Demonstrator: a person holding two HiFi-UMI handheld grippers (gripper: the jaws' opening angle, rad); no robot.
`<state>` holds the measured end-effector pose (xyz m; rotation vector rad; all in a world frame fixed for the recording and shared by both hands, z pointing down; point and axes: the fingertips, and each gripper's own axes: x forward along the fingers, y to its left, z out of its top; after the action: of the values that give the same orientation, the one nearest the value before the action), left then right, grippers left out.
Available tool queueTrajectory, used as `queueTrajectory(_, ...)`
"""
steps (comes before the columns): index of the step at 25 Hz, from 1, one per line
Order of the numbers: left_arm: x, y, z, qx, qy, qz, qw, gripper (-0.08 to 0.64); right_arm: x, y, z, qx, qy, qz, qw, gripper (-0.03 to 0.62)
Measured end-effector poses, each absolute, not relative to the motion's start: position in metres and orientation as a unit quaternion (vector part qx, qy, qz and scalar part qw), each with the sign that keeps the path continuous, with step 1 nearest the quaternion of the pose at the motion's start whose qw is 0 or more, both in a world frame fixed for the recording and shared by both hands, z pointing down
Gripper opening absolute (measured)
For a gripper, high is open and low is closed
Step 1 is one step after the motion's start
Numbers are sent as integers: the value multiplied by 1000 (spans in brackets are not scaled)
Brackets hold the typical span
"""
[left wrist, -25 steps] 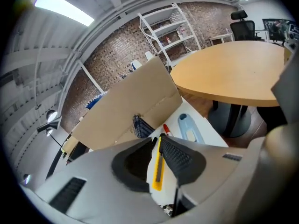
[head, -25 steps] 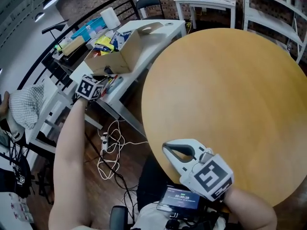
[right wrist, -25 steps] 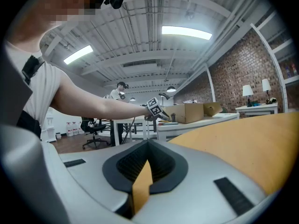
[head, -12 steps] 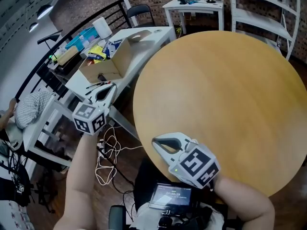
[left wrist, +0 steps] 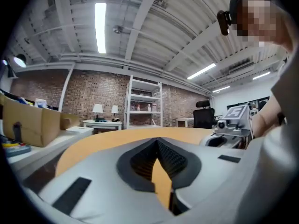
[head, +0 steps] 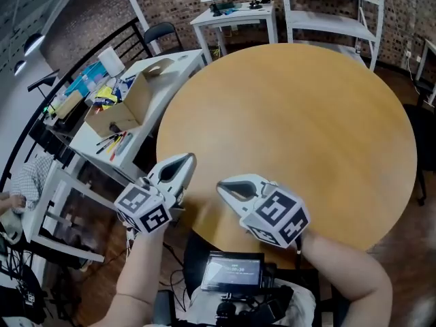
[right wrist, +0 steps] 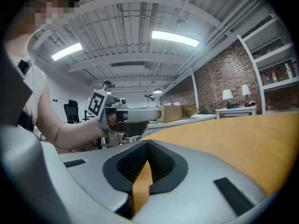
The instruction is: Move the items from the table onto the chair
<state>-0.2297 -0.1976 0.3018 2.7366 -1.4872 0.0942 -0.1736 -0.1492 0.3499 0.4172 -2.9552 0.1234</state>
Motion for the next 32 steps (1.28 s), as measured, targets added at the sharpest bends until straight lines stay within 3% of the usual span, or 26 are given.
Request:
queueTrajectory(15,-34,-185,346,952,-299,68,21,0,4,-166,348,297,-952,48,63,7)
queueTrajectory(32,20,-175,344,957,-277,74,39,3,71,-157,341,341,-937,49,59,6)
